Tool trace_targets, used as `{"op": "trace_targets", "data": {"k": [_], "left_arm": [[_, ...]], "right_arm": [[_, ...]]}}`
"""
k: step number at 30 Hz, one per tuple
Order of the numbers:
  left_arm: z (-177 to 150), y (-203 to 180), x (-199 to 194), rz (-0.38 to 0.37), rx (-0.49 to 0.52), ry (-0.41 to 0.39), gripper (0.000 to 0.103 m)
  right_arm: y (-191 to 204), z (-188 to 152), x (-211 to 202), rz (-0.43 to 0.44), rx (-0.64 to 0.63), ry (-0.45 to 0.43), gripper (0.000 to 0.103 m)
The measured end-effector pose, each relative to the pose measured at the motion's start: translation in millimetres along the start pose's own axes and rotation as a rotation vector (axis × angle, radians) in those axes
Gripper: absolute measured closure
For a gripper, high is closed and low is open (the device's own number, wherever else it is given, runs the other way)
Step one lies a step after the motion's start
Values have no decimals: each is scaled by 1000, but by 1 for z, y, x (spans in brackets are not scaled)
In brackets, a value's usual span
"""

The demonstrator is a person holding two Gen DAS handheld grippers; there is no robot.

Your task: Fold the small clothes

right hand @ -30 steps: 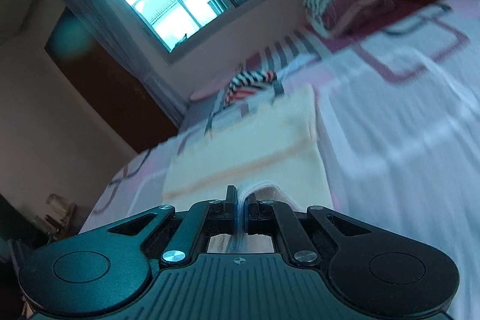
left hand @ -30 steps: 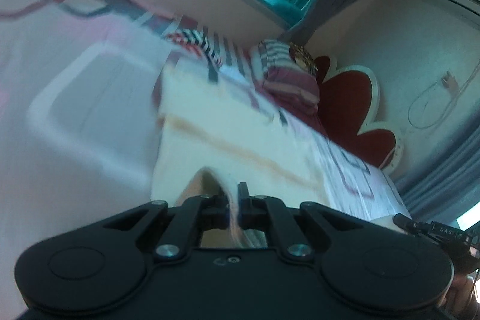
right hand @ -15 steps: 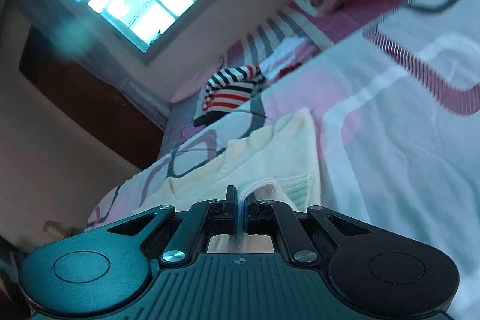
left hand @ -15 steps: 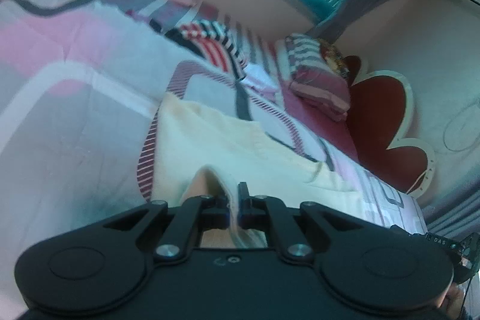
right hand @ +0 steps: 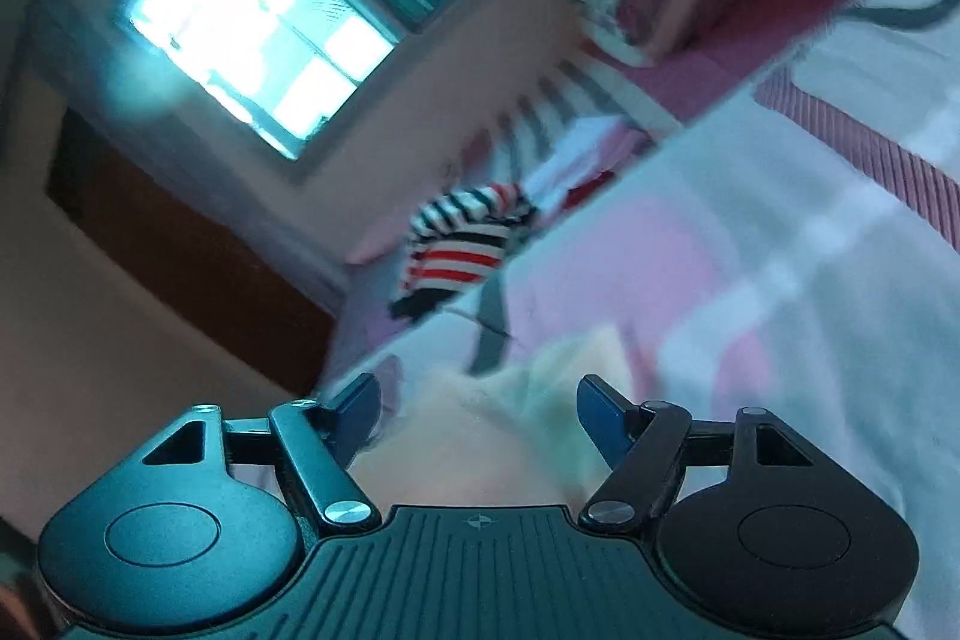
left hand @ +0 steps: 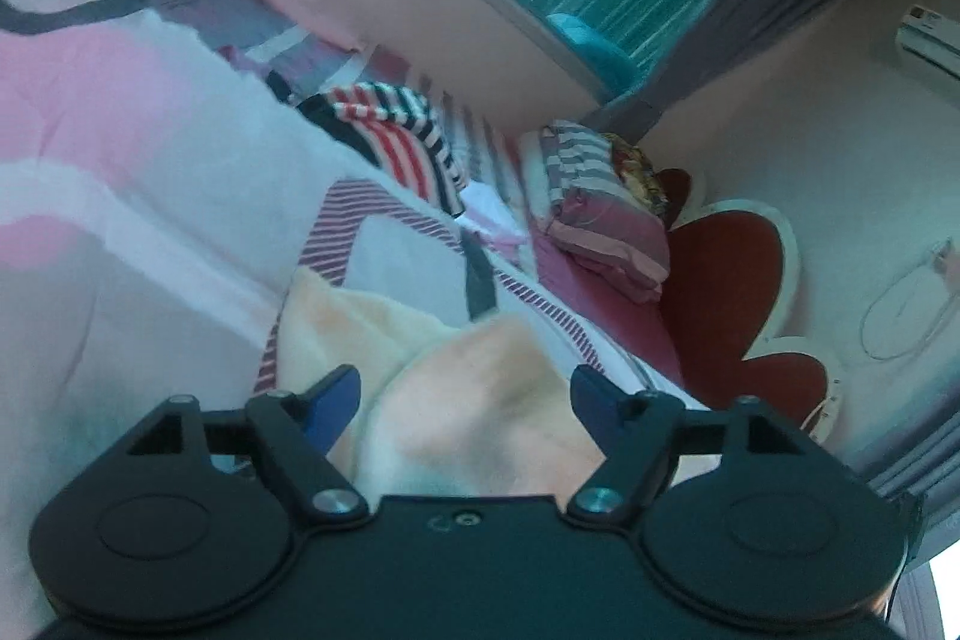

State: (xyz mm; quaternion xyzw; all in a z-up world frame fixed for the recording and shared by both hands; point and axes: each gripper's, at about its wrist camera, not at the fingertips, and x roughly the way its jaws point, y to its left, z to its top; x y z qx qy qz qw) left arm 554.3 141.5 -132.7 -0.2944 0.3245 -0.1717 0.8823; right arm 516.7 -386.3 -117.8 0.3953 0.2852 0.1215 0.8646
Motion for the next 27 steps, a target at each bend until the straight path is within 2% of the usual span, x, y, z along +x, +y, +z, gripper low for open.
{"op": "trace_targets", "data": {"k": [3,5,7,9,11,12,13,14,15,16,17,19,22,23,25,27], "left_arm": [[1,-12,5,65,135,47,36],[-1,-23,11,107,242,94,46],[-3,-32,19,153,327,135,48],[-5,-39,25,182,386,159,49],[-7,-40,25,211,425,168,56],[-7,-40,26,214,417,172,57],[-7,-38,24,198,398,175,62],[-6,-36,22,187,378,180,68],[-5,-35,22,185,370,184,71],[-4,-35,21,183,369,182,89],[-4,-34,19,177,362,177,100],[-3,-35,7,156,356,105,101],[-3,-38,-13,128,344,-39,101],[-3,-38,-15,144,336,-57,101],[-3,-33,-5,189,322,-31,101],[-5,-30,8,221,313,13,101]], "right_arm": [[9,2,-6,3,-111,26,33],[17,-1,-3,-20,-195,62,51],[21,-5,4,-60,-255,108,58],[23,-11,10,-90,-304,132,58],[26,-18,17,-134,-363,156,60],[28,-25,22,-137,-386,167,62],[28,-29,26,-141,-405,180,72],[30,-33,29,-153,-432,195,90],[32,-39,33,-164,-453,205,96],[34,-43,35,-180,-480,214,99],[36,-46,35,-190,-502,211,100],[39,-48,36,-202,-524,194,101],[48,-46,23,-180,-548,91,101],[49,-42,22,-171,-540,58,101],[43,-41,22,-189,-521,24,101],[29,-41,33,-222,-472,66,101]]}}
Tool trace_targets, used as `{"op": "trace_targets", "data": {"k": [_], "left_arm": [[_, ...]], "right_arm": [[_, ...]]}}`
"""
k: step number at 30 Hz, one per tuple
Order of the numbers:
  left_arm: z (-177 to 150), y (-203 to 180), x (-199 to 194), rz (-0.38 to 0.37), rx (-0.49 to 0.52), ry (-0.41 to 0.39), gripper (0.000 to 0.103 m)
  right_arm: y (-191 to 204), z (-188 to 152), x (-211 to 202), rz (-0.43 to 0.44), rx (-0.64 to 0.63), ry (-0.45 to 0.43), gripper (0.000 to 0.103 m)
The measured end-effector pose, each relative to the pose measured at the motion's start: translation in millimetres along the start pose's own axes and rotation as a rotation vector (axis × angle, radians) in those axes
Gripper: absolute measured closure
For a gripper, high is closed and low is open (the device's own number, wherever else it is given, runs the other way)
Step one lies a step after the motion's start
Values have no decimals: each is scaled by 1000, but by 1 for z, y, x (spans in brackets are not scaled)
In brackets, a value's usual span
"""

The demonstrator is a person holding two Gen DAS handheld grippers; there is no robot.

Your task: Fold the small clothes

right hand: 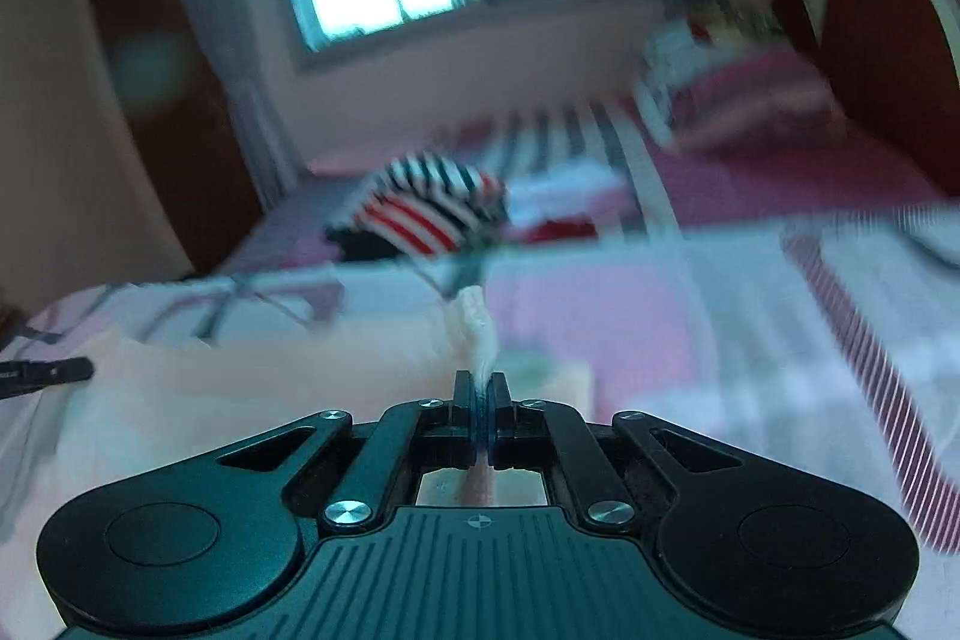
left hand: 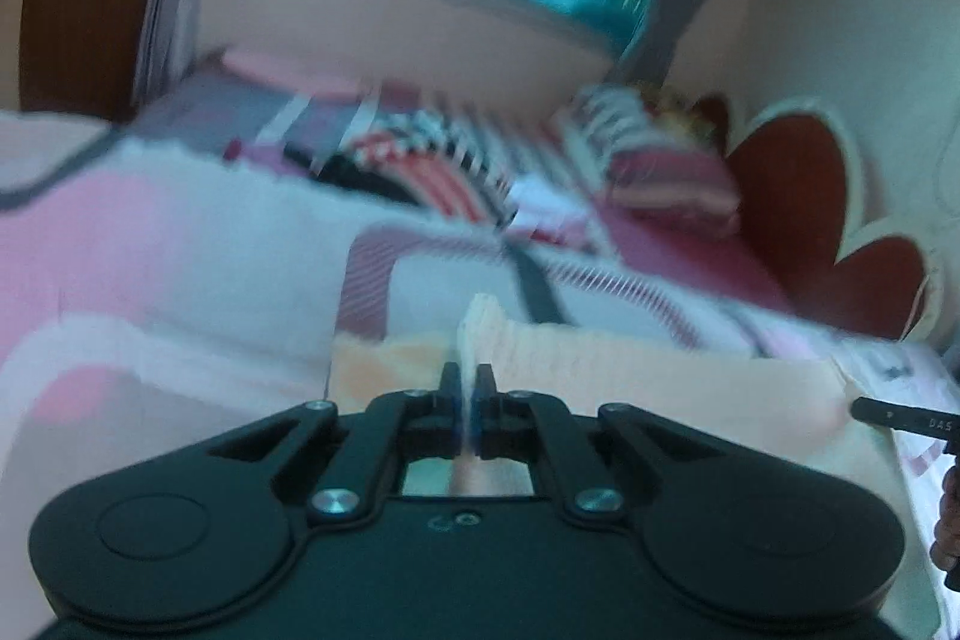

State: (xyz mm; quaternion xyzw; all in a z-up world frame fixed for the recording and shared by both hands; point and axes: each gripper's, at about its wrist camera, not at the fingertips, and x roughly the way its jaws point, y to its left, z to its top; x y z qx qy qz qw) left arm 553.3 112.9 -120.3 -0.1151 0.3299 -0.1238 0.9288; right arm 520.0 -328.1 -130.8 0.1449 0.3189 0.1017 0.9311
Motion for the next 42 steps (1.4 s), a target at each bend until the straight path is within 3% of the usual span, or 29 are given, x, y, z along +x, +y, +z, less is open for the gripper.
{"op": "trace_targets", "data": {"k": [6,7,9,10,11,12,13,15,16,20,22,25,27,28,31,35,37,40,42], "left_arm": [[-4,0,11,25,19,43,100],[-4,0,13,26,34,56,96],[-3,-3,8,45,70,59,80],[-1,-7,1,71,90,49,55],[0,-12,-9,103,114,19,31],[-1,-23,-23,121,147,-45,29],[-2,-34,-28,99,166,-60,29],[-9,-64,-27,18,184,-25,31],[-15,-83,-22,-2,214,-4,31],[-36,-132,0,-51,332,71,30],[-41,-132,11,-33,347,104,29],[-37,-110,11,-14,318,95,29],[-36,-94,3,60,317,81,30],[-36,-85,-3,66,298,81,30],[-35,-84,-24,13,302,53,30],[-47,-110,-31,-73,304,74,30],[-59,-124,-24,-46,323,105,30],[-72,-129,-19,-3,348,89,27],[-68,-131,-23,17,330,103,28]], "right_arm": [[-15,-9,8,-10,57,22,101],[-15,-10,8,-12,55,25,101],[-12,-6,8,-20,48,35,100],[-10,-1,6,-42,38,41,89],[-6,3,-1,-80,16,34,61],[4,5,-11,-130,-24,-12,48],[14,5,-20,-124,-53,-63,45],[33,3,-22,-45,-53,-52,53],[48,0,-15,-7,-68,-23,68],[104,-16,9,88,-158,43,71],[118,-24,20,83,-205,69,72],[98,-27,27,54,-179,76,72],[74,-24,22,-119,-147,49,72],[63,-23,21,-145,-109,49,72],[50,-19,-3,-101,-50,26,72],[82,-32,-28,36,-104,12,72],[107,-48,-23,60,-174,50,72],[119,-66,-6,1,-240,80,72],[118,-66,-5,-2,-211,88,72]]}}
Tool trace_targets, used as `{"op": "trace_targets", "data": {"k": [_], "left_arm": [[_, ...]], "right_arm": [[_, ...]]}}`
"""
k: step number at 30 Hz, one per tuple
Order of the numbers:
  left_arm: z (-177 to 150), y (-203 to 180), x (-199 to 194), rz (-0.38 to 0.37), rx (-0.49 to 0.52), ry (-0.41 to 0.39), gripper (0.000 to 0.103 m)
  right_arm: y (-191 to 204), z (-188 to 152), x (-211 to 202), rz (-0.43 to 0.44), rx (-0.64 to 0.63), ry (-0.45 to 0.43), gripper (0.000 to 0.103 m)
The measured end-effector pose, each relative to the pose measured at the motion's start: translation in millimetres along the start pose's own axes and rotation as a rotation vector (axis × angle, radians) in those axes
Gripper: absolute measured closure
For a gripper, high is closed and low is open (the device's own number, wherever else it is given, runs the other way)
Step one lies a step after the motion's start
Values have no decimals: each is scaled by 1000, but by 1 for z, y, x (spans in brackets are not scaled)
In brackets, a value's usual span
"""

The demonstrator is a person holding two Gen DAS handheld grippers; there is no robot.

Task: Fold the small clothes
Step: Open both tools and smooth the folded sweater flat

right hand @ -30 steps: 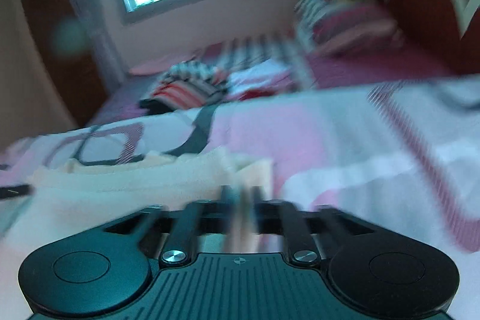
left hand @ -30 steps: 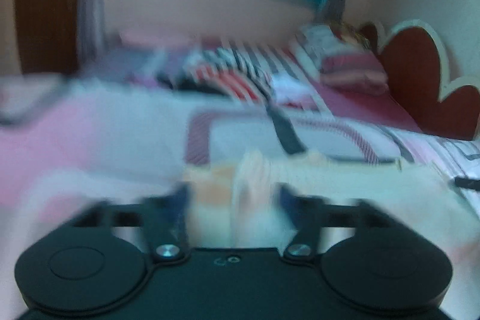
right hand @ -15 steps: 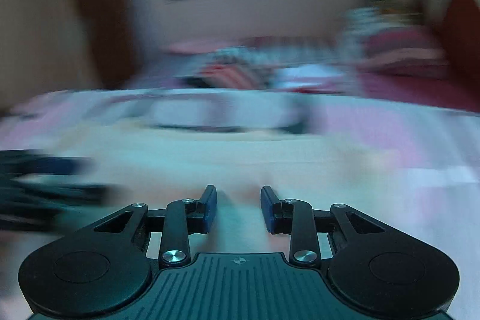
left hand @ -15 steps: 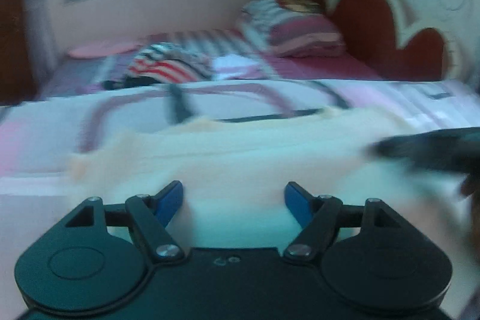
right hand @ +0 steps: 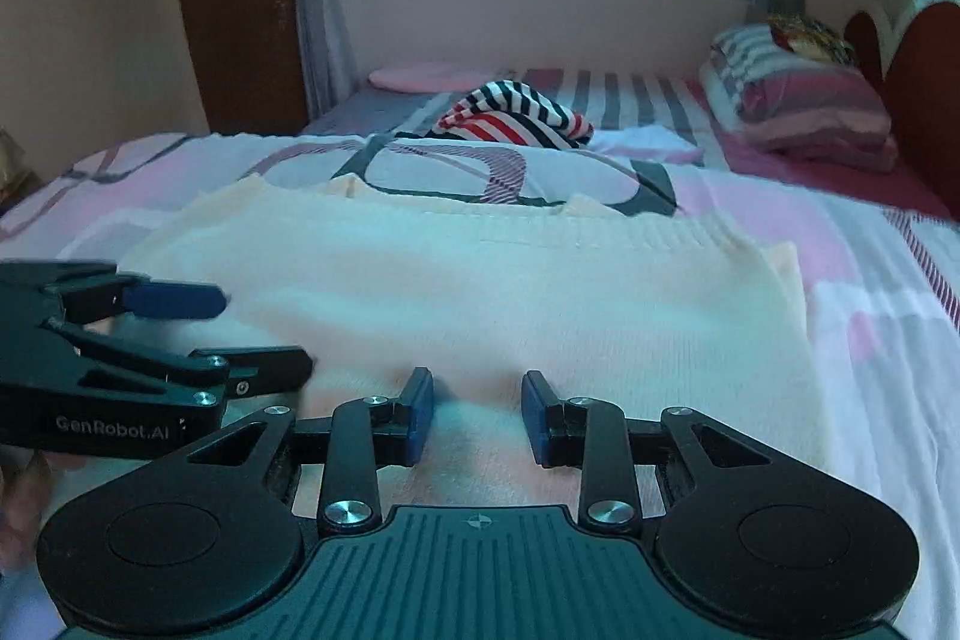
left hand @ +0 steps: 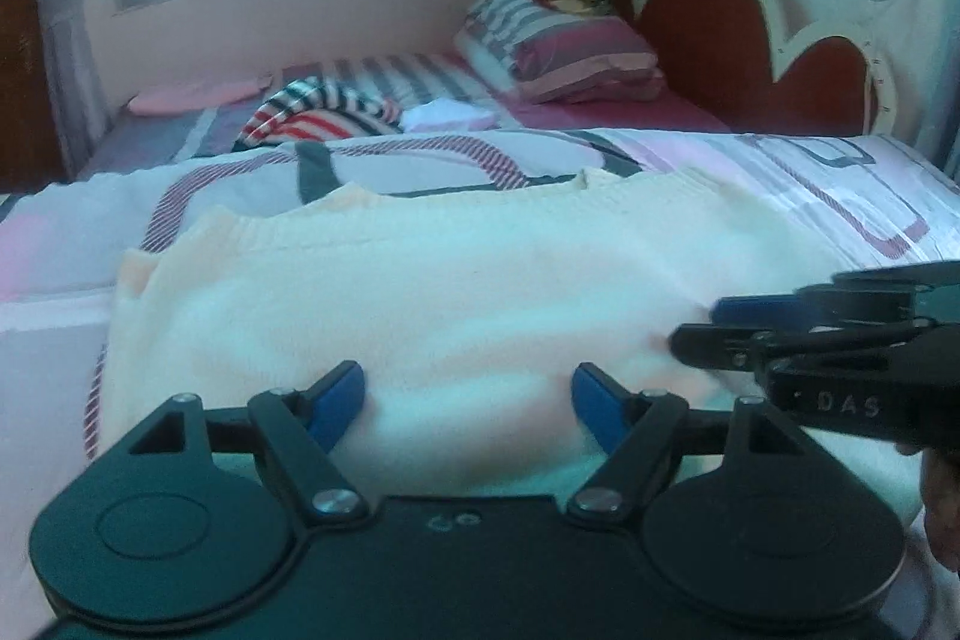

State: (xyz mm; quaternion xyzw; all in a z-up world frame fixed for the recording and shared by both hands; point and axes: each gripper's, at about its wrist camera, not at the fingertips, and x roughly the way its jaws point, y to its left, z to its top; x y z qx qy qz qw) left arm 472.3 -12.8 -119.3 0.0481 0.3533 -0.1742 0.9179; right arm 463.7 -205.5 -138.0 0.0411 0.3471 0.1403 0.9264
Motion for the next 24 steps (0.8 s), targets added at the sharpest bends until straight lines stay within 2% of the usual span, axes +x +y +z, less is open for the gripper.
{"op": "trace_targets", "data": {"k": [3,5,8,10,11,13,16,19,22,24], "left_arm": [[-3,-1,-20,-16,-31,-30,28],[-11,-5,-24,15,-12,-14,28],[-30,2,-31,50,-22,12,29],[-37,6,-43,83,-40,10,29],[-39,5,-52,91,-50,-3,29],[-43,0,-67,64,-90,-15,29],[-51,-20,-76,41,-97,-2,28],[-61,-35,-70,25,-111,36,28],[-68,-46,-66,83,-33,42,27],[-66,-36,-72,107,-75,43,27]], "right_arm": [[0,1,-22,13,15,-28,72],[-3,1,-33,-23,-5,-15,72],[-17,-19,-40,-109,9,54,72],[-32,-28,-55,-104,72,47,72],[-33,-29,-67,-95,84,17,72],[-25,-31,-91,-55,80,-37,72],[5,-36,-103,25,54,-19,72],[28,-51,-99,36,50,28,72],[35,-69,-94,11,45,69,72],[32,-72,-98,-20,33,59,72]]}}
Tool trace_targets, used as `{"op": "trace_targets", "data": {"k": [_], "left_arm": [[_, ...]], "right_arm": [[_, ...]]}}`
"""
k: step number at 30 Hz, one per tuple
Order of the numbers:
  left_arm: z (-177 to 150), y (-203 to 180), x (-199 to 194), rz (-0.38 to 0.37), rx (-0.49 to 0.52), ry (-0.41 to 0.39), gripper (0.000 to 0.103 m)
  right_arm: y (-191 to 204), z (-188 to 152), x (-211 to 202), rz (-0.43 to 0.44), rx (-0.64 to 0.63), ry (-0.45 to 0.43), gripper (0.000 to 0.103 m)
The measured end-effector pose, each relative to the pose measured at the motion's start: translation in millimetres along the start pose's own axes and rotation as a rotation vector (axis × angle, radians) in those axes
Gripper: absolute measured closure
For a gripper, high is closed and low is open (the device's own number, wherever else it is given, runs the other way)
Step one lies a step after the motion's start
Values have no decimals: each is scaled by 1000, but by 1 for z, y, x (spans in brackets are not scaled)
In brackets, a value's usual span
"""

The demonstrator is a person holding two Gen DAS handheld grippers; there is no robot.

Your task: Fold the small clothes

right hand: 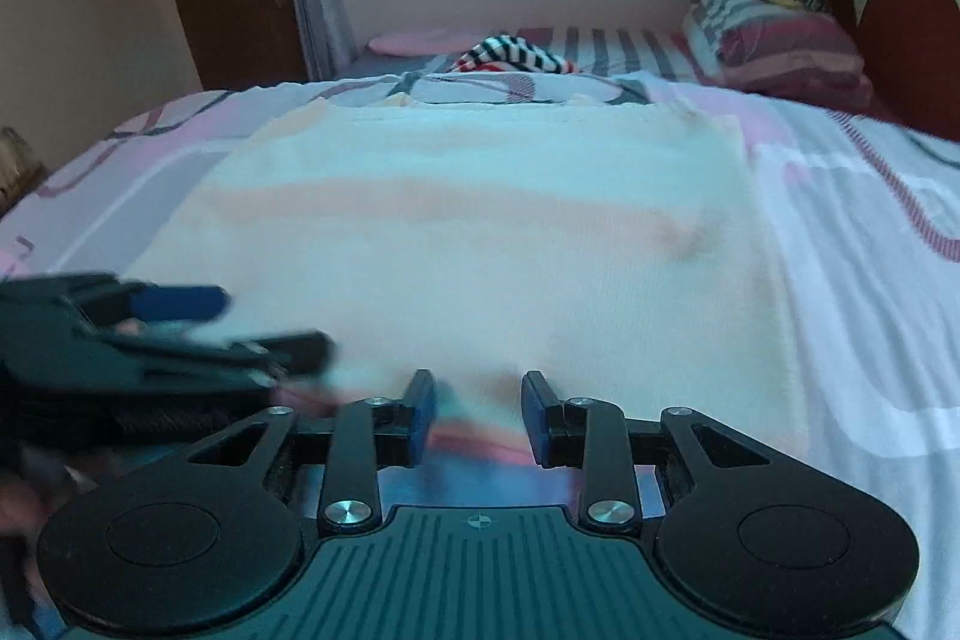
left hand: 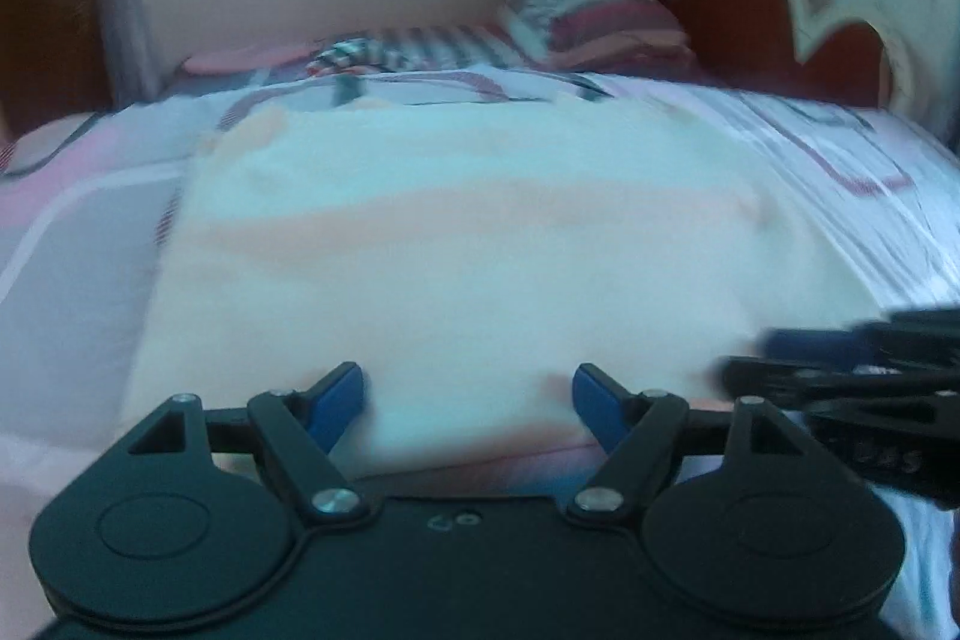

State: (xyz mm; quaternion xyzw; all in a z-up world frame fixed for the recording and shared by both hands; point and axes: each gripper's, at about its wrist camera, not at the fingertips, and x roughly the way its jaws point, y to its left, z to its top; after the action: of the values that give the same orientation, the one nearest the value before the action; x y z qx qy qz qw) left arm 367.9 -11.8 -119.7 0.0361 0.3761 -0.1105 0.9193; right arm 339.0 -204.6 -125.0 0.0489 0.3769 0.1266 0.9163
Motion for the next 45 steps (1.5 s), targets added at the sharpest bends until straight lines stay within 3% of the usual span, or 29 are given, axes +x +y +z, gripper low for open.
{"op": "trace_targets", "data": {"k": [3,7,10,14,17,20,24,27,33,37,39,40,41,42,45], "left_arm": [[-5,28,-8,86,-46,11,26],[-11,48,-13,85,-56,18,26],[-5,39,-13,97,-51,27,28],[-10,36,-12,110,-49,33,28],[-11,37,-12,110,-50,35,28],[-11,36,-12,111,-48,36,28],[-10,36,-11,113,-50,38,27],[-10,36,-11,114,-49,38,27],[-7,46,-19,96,-86,55,26],[-16,60,-50,47,-209,3,30],[-29,67,-63,18,-345,-21,31],[-36,70,-66,-4,-423,-40,37],[-41,72,-66,-31,-490,-48,47],[-47,76,-62,-67,-568,-48,51],[-60,91,-44,-124,-803,-65,53]], "right_arm": [[-31,0,-10,-96,58,-2,72],[-64,-7,-24,-114,102,11,72],[-57,-4,-28,-131,65,20,72],[-50,1,-39,-136,61,-49,72],[-52,-8,-19,-157,34,40,72],[-50,-7,-24,-155,21,32,72],[-53,-4,-41,-137,72,-54,72],[-57,-11,-22,-139,71,48,72],[-61,-7,-38,-111,111,11,72],[-59,-4,-61,-61,147,-63,72],[-56,0,-69,-17,167,-88,86],[-54,5,-68,0,168,-91,90],[-50,8,-68,8,166,-91,90],[-47,11,-67,20,164,-93,90],[-38,19,-62,60,173,-100,90]]}}
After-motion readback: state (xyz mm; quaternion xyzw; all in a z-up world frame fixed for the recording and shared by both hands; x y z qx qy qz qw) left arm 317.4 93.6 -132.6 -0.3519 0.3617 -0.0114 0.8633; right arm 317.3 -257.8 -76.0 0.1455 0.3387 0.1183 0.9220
